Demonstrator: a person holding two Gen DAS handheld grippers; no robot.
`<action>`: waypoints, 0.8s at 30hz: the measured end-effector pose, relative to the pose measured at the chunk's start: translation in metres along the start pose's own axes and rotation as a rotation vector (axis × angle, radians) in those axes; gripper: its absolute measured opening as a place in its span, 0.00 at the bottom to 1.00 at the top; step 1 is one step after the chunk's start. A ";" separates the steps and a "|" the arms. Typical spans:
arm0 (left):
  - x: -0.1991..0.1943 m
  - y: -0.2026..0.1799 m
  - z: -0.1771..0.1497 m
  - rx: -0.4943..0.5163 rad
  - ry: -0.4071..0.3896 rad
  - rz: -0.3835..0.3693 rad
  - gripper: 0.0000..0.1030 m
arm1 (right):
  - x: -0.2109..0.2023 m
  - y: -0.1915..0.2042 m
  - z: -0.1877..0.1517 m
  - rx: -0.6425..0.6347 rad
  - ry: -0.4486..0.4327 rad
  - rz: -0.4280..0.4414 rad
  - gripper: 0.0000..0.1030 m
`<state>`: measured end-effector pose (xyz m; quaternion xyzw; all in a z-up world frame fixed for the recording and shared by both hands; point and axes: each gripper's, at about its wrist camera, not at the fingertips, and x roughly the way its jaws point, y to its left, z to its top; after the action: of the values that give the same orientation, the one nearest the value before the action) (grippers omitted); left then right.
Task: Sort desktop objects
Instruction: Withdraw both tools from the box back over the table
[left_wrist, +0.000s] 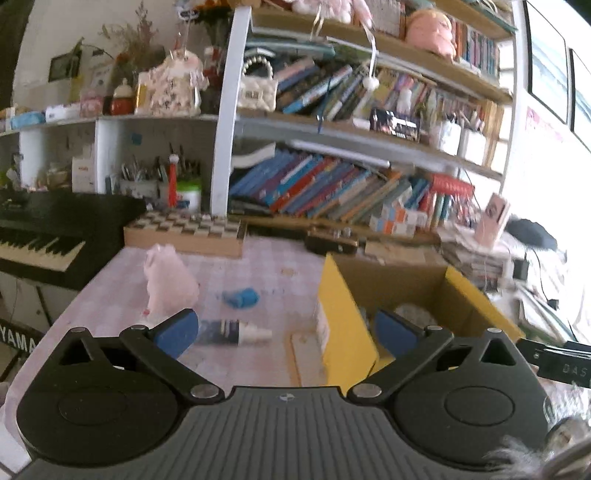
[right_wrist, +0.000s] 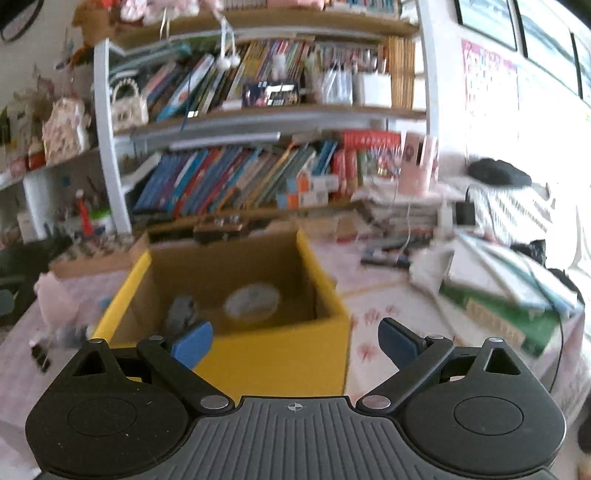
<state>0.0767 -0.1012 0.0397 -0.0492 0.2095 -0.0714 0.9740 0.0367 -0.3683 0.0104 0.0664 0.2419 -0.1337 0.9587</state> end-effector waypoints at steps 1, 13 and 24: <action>-0.002 0.003 -0.003 0.001 0.009 -0.005 1.00 | -0.003 0.006 -0.004 0.004 0.015 -0.002 0.95; -0.028 0.052 -0.031 0.016 0.129 -0.049 1.00 | -0.038 0.072 -0.054 -0.018 0.129 0.012 0.95; -0.042 0.090 -0.051 0.047 0.217 -0.063 1.00 | -0.056 0.116 -0.078 -0.010 0.187 0.023 0.95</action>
<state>0.0286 -0.0089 -0.0008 -0.0247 0.3104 -0.1116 0.9437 -0.0117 -0.2301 -0.0233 0.0765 0.3303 -0.1145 0.9338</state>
